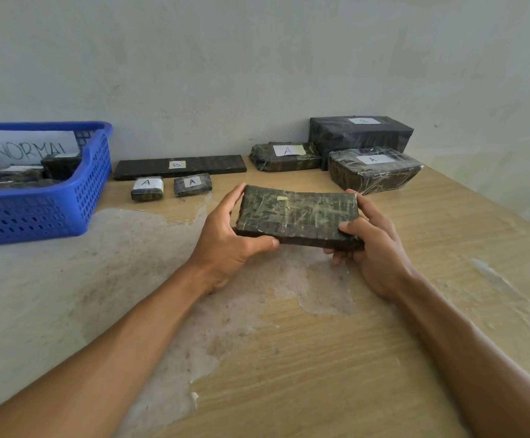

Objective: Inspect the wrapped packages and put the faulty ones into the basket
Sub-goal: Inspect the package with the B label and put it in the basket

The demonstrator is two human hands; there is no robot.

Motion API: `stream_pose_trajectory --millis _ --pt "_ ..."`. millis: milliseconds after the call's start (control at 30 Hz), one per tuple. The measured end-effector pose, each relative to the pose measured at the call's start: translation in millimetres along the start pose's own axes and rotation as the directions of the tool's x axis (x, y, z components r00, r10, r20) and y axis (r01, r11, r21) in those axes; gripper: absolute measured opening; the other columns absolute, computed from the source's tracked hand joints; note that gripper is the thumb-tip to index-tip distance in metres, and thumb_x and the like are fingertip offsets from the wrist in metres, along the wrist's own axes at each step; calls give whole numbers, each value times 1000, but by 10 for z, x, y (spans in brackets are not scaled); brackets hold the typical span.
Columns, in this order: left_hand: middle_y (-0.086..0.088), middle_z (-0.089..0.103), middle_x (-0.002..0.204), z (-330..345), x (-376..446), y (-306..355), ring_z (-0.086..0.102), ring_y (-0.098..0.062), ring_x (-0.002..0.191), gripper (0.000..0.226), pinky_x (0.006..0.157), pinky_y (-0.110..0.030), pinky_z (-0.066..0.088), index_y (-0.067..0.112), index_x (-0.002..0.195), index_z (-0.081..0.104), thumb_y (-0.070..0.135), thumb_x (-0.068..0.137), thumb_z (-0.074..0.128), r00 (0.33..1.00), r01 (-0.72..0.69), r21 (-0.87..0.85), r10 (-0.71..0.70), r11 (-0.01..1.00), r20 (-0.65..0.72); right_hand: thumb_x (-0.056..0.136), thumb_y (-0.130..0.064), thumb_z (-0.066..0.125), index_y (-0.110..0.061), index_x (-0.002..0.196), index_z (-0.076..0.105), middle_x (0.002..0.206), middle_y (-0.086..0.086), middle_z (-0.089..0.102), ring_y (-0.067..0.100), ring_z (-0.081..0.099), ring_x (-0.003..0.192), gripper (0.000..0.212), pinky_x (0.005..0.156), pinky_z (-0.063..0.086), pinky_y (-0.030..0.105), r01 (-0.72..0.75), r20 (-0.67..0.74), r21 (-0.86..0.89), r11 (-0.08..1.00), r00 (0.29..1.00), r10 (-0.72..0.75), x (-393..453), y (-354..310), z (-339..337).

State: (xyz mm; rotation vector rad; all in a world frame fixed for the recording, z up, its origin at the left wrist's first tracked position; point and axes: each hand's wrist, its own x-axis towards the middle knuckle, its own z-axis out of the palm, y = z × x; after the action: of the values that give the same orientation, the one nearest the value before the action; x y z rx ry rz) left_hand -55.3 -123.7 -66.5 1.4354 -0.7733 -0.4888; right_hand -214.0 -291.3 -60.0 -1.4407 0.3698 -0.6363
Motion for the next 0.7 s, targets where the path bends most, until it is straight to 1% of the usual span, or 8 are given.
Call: stream_pose_trajectory --millis 67,133,233,300,400,533,633,700 --pt "2 62 134 -21 19 -29 61 -15 124 109 98 -29 53 12 148 43 9 53 95 1000 10 -51 -11 999 -19 73 -12 70 -25 137 46 109 15 68 27 69 75 69 52 56 32 -17 33 -11 1000 999 17 -8 -11 -5" --pt "-3 63 131 -4 17 -18 63 -20 120 104 88 -32 59 9 140 52 15 46 95 998 14 -112 -20 994 -57 62 -22 83 -31 137 45 116 10 70 29 72 90 84 59 58 36 -34 23 -54 998 999 35 -8 -8 -8" --pt "-9 65 126 17 -2 11 70 -22 105 85 66 -30 60 6 129 59 18 52 93 994 23 -161 -39 987 -99 54 -39 90 -27 149 38 125 12 67 30 72 104 109 68 59 42 -49 -44 -103 994 998 45 -6 16 5" --pt "-14 66 122 19 2 5 71 -19 92 82 59 -29 57 5 125 60 24 53 93 992 22 -155 -42 988 -123 53 -51 92 -25 151 38 129 16 64 30 73 103 115 73 59 44 -40 -88 -151 988 996 26 -16 22 17" --pt "-20 65 118 34 7 0 68 -15 74 91 56 -29 55 6 130 56 33 52 94 988 12 -123 -30 992 -150 56 -54 88 -19 146 45 118 19 69 29 76 95 105 71 60 43 0 -124 -193 981 992 -24 -31 12 22" --pt "-22 65 113 49 2 4 66 -14 68 96 58 -30 57 9 133 54 42 51 91 987 -4 -71 -7 997 -158 60 -57 84 -16 144 45 112 16 73 27 76 91 101 68 62 41 31 -125 -243 970 990 -63 -36 15 35" --pt "-24 66 109 68 -9 7 66 -14 66 88 55 -30 55 11 132 53 41 57 89 987 -11 -45 4 999 -158 61 -69 82 -38 147 40 127 14 67 29 73 103 100 83 60 54 30 -137 -284 958 988 -72 -27 41 49" --pt "-20 66 109 79 -11 -8 66 -16 73 88 55 -28 54 16 130 55 50 56 88 987 -30 3 30 1000 -155 58 -74 84 -55 137 43 135 13 62 34 68 113 91 90 56 61 47 -147 -328 943 984 -100 -19 49 49"
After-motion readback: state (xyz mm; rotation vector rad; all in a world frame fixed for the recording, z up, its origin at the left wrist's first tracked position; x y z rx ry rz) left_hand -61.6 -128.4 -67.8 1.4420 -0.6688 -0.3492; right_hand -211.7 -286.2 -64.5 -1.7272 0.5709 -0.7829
